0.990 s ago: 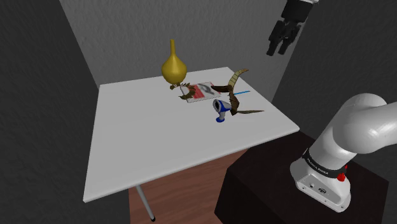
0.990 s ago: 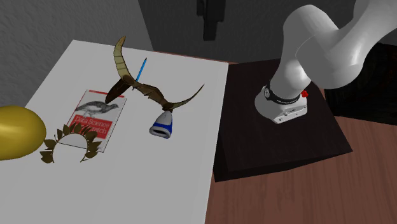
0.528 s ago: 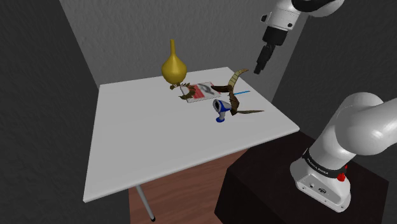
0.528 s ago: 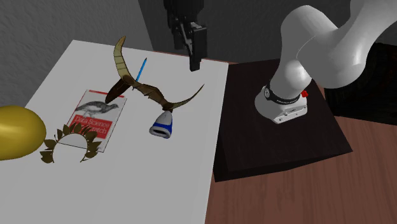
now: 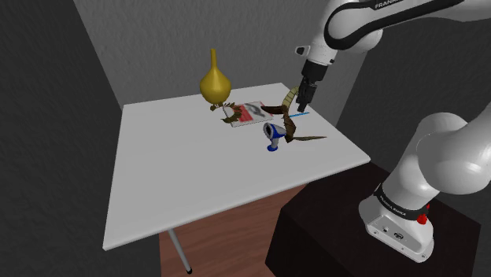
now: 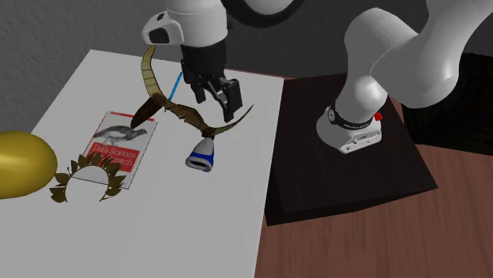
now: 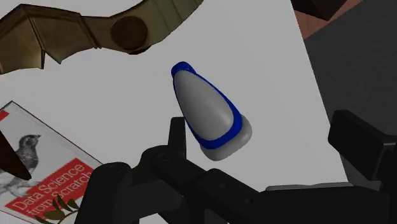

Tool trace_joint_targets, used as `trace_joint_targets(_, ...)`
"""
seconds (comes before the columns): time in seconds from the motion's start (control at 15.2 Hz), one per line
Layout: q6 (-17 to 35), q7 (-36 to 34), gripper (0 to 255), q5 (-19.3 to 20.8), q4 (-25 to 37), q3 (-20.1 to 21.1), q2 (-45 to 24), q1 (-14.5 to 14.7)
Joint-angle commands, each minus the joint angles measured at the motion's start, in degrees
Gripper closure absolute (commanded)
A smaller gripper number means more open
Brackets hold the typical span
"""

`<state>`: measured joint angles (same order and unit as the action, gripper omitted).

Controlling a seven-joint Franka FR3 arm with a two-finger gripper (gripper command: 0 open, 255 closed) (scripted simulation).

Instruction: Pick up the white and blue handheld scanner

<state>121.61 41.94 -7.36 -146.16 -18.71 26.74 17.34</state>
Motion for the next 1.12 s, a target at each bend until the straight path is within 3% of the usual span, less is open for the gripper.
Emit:
trace_joint_targets(0.0,3.81,6.96,0,-1.7,0.34,-1.99,-4.63,2.5)
trace_joint_targets(0.4,11.37,26.2,0,-9.76,3.05,-5.56,-17.5,9.29)
trace_joint_targets(0.99,16.73,30.99,0,-14.76,1.58,-6.01,-22.61,10.22)
trace_joint_targets(1.06,16.7,31.03,255,-14.81,1.68,-6.02,-22.7,10.22)
